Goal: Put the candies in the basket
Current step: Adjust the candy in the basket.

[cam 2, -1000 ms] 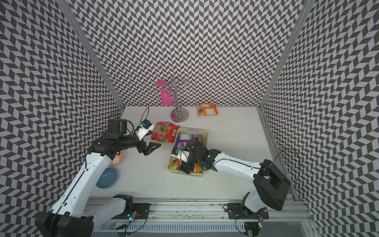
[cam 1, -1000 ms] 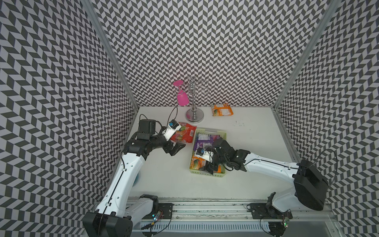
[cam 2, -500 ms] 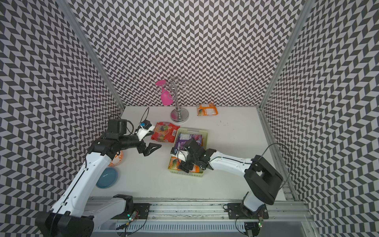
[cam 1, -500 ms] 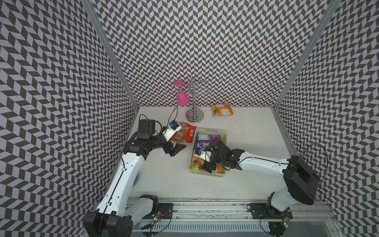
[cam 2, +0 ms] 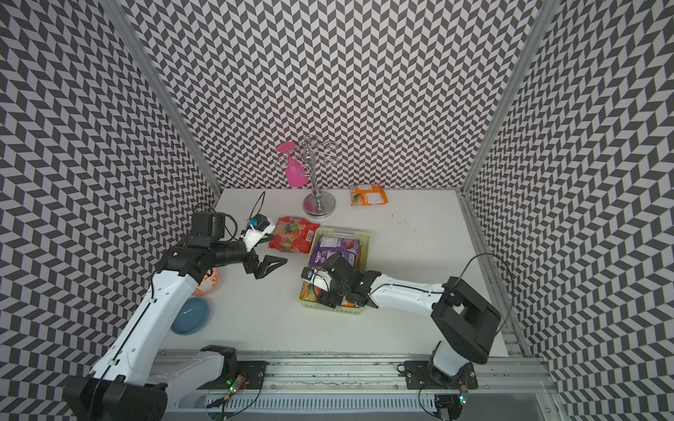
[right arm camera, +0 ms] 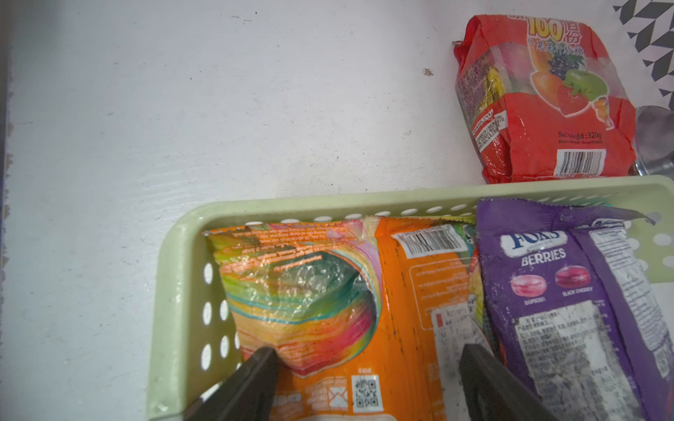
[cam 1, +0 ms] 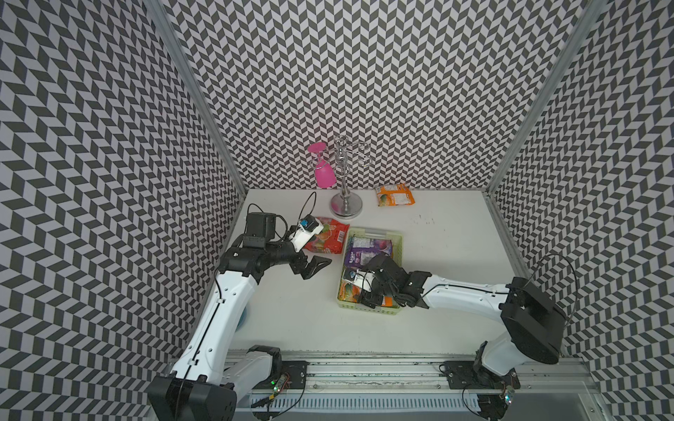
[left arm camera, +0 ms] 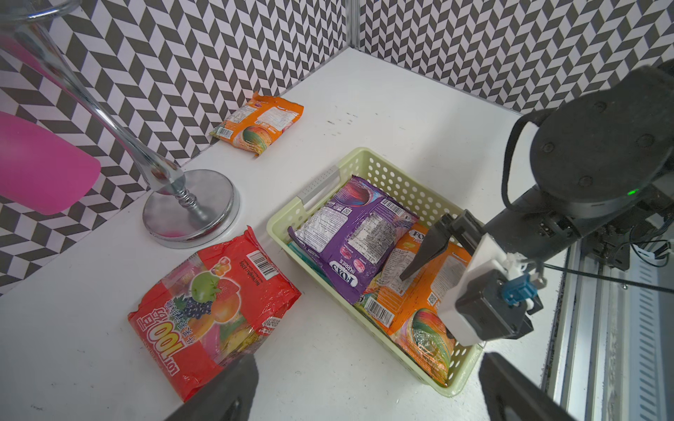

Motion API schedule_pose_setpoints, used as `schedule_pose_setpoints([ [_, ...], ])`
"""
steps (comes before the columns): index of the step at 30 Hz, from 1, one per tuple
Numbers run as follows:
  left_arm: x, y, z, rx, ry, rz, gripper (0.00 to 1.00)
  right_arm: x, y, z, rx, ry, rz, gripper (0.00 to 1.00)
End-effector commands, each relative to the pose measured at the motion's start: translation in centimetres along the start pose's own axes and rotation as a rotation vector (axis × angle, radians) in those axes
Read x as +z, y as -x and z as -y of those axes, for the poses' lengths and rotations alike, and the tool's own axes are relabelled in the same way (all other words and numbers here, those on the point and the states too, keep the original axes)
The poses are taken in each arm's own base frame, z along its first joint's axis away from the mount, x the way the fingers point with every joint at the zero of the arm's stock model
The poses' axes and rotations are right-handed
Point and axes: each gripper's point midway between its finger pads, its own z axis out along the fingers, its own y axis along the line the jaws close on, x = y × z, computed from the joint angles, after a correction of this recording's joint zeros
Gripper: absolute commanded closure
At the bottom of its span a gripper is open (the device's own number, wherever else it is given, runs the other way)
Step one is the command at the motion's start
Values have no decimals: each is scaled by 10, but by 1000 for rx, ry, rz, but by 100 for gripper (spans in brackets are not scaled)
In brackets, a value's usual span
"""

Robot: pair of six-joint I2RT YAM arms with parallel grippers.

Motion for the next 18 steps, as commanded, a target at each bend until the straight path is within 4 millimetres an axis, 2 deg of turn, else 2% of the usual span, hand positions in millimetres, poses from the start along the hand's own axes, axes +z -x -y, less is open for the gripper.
schedule_pose_setpoints([
  [1,-7,10,3,20,-3,26,1,-17,25,5,-8,-5,63,16],
  [5,-7,9,3,13,-11,36,1,-40,61,2,22,58,189,16],
  [8,-9,10,3,17,-3,35,1,-43,69,9,52,56,220,16],
  [13,-8,9,5,10,-10,38,1,-19,58,16,62,27,172,18],
  [18,-9,12,5,16,-9,48,1,0,54,15,56,4,168,18],
])
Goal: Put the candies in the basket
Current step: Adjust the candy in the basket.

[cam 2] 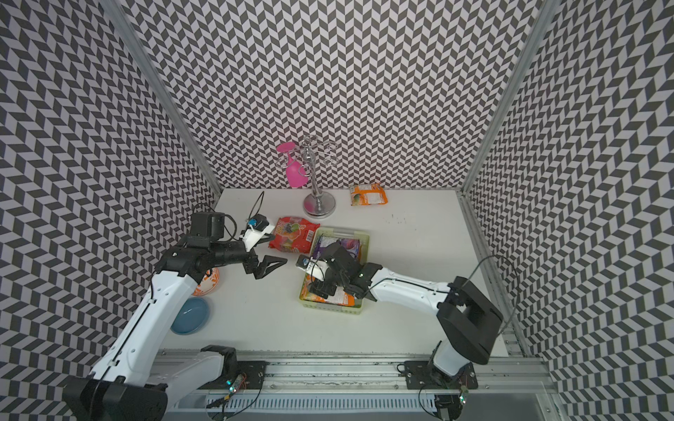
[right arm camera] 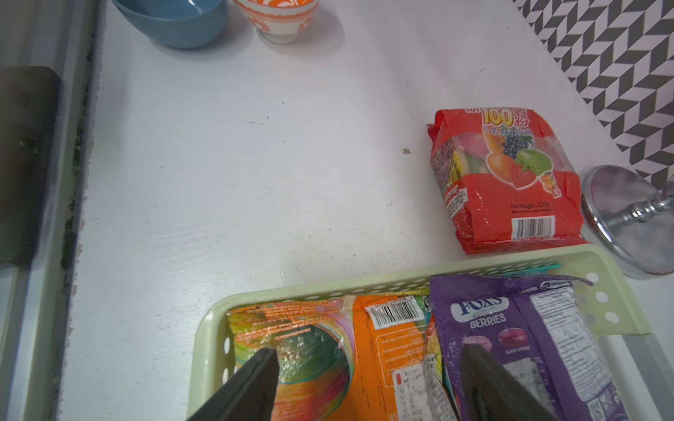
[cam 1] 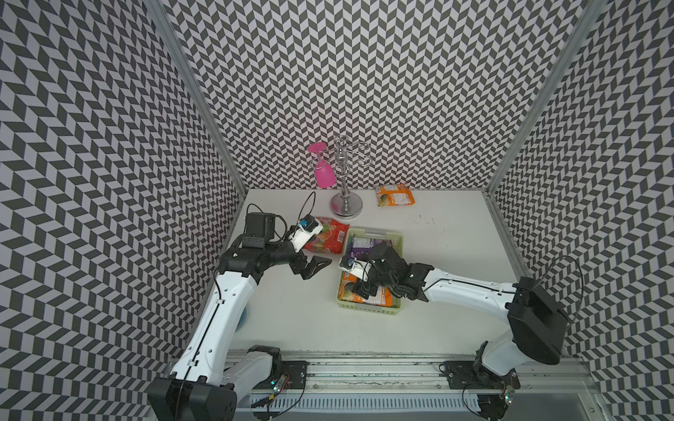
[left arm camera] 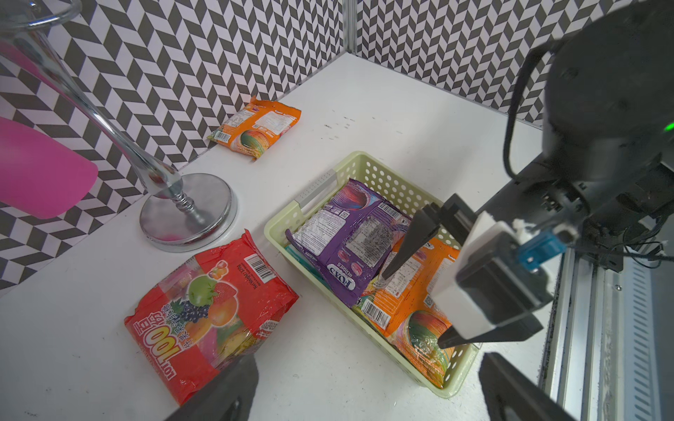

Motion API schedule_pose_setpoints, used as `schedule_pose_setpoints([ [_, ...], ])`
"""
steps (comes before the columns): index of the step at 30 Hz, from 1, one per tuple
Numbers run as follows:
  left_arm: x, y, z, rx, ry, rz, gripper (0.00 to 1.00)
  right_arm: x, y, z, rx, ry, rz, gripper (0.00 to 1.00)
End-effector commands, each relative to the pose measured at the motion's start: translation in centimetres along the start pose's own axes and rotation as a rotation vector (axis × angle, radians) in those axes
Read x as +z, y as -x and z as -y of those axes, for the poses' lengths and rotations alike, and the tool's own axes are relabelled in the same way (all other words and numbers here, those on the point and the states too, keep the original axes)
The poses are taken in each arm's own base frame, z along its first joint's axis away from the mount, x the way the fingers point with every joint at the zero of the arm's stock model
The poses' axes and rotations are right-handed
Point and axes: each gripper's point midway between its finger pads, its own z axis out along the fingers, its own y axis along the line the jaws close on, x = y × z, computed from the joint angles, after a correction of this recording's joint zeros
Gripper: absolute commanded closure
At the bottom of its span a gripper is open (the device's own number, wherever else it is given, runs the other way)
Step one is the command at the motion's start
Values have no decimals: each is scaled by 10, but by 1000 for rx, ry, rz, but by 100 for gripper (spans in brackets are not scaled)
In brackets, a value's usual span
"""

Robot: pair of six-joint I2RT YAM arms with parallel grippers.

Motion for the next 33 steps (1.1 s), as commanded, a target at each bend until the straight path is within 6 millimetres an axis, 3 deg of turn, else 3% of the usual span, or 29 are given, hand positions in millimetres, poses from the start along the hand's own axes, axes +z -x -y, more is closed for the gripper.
schedule_pose_setpoints([
  [1,-6,8,4,13,-5,34,1,11,4,6,-6,-42,40,18],
  [6,-7,11,5,17,-4,35,1,27,-17,0,-54,-61,-45,19],
  [8,-6,8,5,15,-8,35,1,25,-16,-1,-62,-64,-51,19],
  [14,-4,7,5,22,-7,25,1,-14,33,20,11,-96,83,17],
  [19,-4,6,5,19,-8,20,1,-51,57,67,162,-162,175,16],
  [22,0,3,8,28,-19,19,1,-64,59,97,235,-206,185,17],
  [33,5,1,8,23,-24,16,1,-85,26,226,558,-491,146,17],
])
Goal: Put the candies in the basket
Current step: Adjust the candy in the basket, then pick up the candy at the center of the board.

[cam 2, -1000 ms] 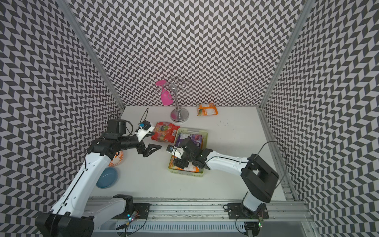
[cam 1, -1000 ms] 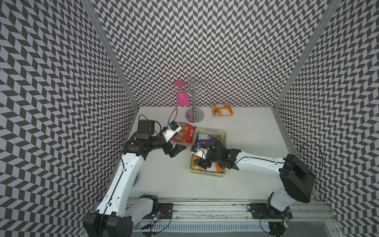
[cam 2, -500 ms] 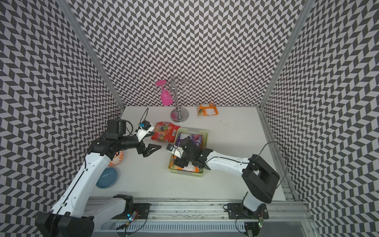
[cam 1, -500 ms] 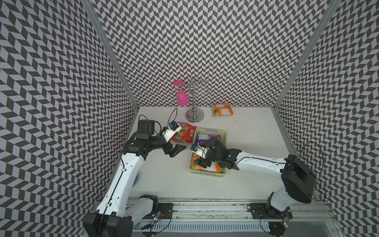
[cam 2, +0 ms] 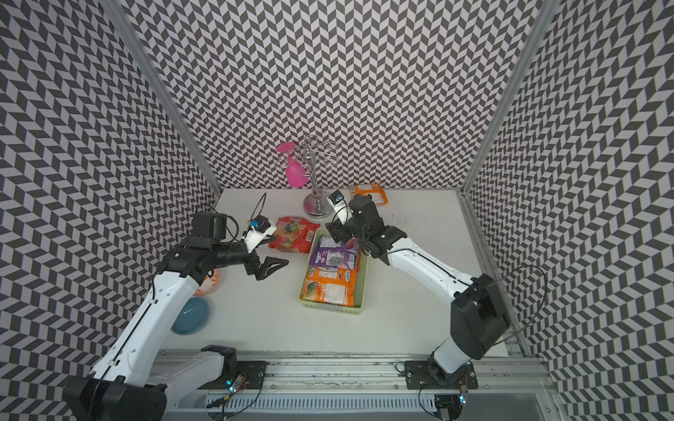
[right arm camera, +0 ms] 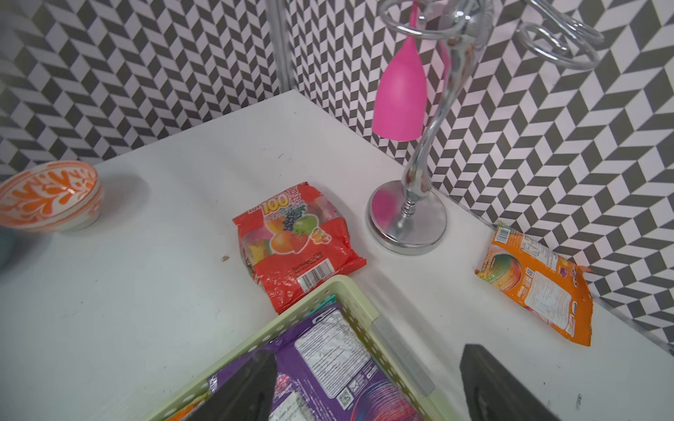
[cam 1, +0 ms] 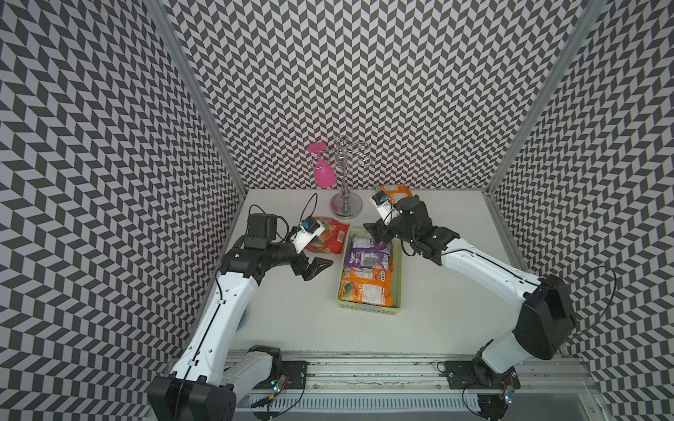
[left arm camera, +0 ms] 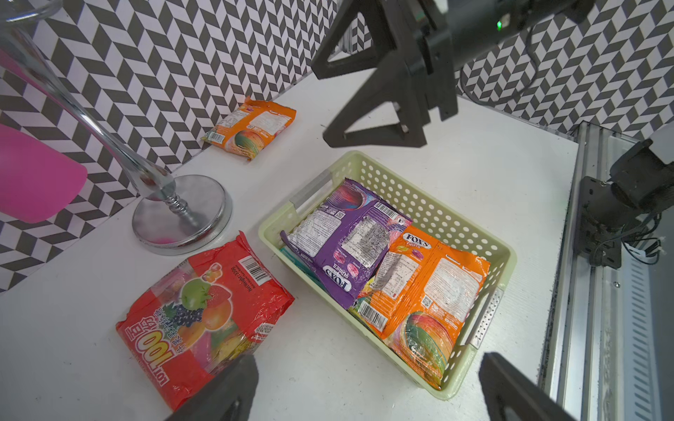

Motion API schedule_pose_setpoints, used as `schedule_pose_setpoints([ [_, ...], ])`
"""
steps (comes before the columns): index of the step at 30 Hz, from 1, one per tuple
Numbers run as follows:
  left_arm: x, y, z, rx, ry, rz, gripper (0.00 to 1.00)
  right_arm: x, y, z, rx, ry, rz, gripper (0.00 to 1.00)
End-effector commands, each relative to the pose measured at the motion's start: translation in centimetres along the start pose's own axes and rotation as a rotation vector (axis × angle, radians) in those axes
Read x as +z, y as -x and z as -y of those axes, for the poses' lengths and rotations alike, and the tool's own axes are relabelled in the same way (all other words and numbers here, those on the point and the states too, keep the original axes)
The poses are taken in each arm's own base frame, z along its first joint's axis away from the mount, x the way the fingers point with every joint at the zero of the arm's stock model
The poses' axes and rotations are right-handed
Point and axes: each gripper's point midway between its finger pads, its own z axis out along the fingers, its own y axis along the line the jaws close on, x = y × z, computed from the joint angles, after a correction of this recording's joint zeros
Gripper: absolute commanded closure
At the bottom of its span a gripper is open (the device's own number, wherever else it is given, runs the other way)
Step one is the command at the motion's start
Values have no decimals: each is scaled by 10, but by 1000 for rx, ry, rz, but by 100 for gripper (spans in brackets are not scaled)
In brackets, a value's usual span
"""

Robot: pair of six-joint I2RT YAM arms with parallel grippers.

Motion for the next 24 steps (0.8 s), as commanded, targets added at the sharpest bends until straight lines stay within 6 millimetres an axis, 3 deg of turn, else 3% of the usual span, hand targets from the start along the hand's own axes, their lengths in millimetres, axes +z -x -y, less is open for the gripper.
schedule_pose_setpoints([
  [1,-2,6,3,19,0,20,1,16,-5,43,171,-94,-32,18],
  [14,5,6,4,16,-21,23,1,87,-63,158,601,-248,-157,22],
  [24,8,5,1,8,-21,8,1,122,-109,238,876,-227,-148,27],
])
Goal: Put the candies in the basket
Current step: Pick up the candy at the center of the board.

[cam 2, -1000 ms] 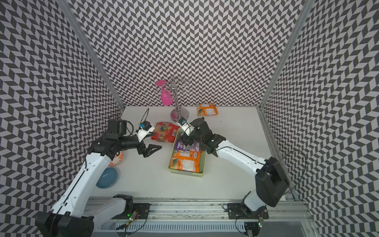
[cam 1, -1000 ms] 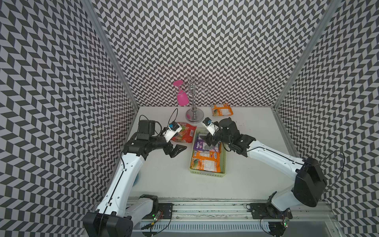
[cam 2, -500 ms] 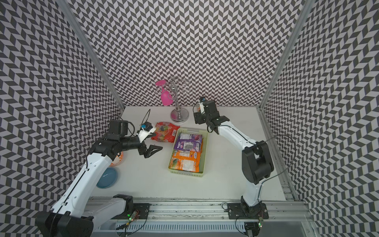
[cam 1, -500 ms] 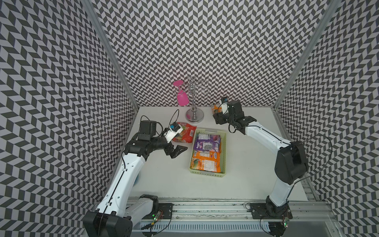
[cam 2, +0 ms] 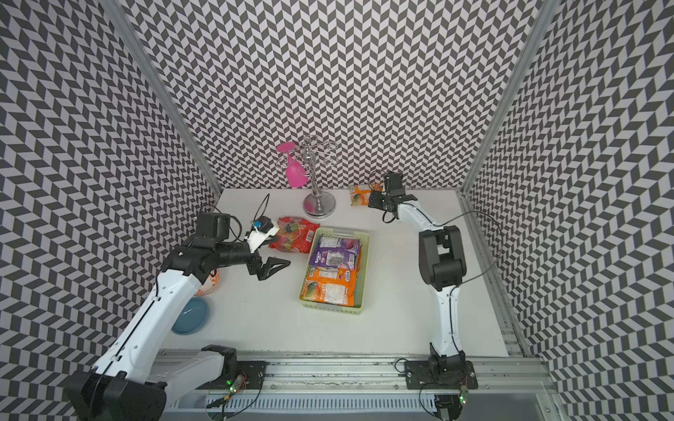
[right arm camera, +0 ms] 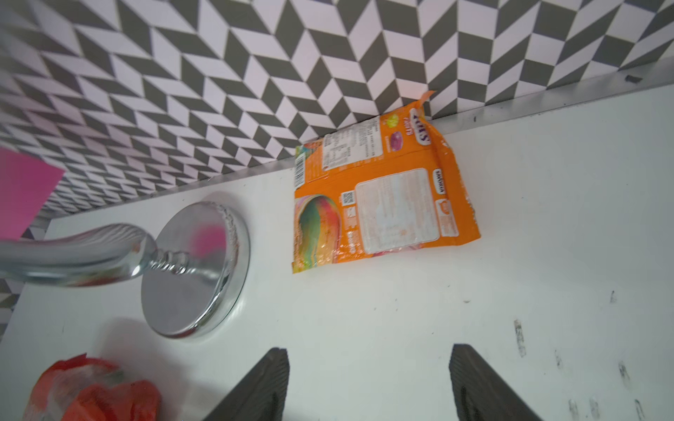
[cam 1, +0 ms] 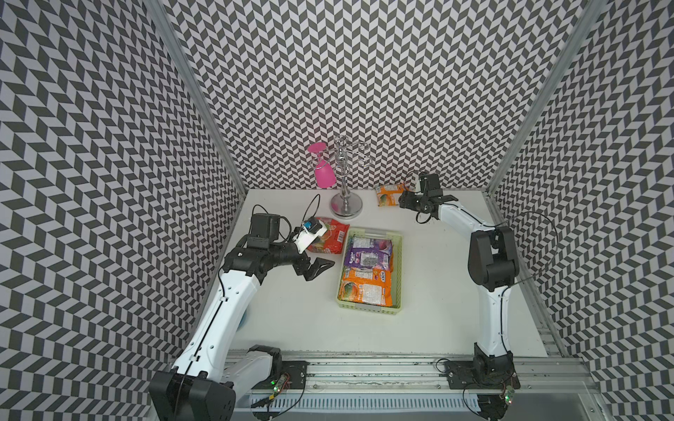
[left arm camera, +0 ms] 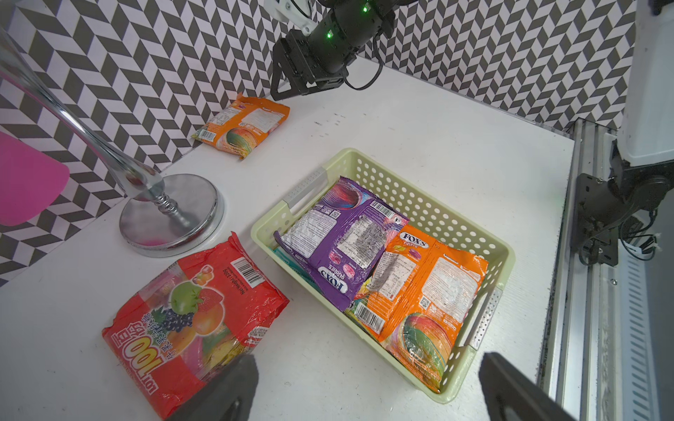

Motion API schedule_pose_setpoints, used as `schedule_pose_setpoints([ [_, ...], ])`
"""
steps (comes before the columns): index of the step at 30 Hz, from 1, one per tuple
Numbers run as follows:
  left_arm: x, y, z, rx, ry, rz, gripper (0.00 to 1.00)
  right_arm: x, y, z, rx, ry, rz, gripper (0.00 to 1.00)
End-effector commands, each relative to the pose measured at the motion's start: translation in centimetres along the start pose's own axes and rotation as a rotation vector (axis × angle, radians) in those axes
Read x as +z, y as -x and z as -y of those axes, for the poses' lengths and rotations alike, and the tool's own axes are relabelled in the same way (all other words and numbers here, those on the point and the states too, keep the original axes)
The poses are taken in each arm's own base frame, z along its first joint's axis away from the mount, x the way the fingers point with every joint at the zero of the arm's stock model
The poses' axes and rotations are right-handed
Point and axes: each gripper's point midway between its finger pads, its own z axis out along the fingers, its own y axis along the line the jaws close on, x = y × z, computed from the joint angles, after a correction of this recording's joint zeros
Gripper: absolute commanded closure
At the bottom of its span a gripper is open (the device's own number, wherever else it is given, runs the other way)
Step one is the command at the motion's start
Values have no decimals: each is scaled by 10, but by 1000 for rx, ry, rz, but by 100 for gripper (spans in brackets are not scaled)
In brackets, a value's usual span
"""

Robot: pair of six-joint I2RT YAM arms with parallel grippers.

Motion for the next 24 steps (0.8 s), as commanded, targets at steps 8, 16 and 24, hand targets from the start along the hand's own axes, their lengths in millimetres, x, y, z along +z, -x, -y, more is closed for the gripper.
schedule_pose_setpoints([
  [8,2,1,-3,-3,4,3,1,42,17,26,273,193,-11,32],
  [16,3,-1,-5,-10,2,1,1,69,11,31,357,279,-28,41],
  [24,2,-4,-5,-14,8,-3,1,89,13,34,404,335,7,61],
])
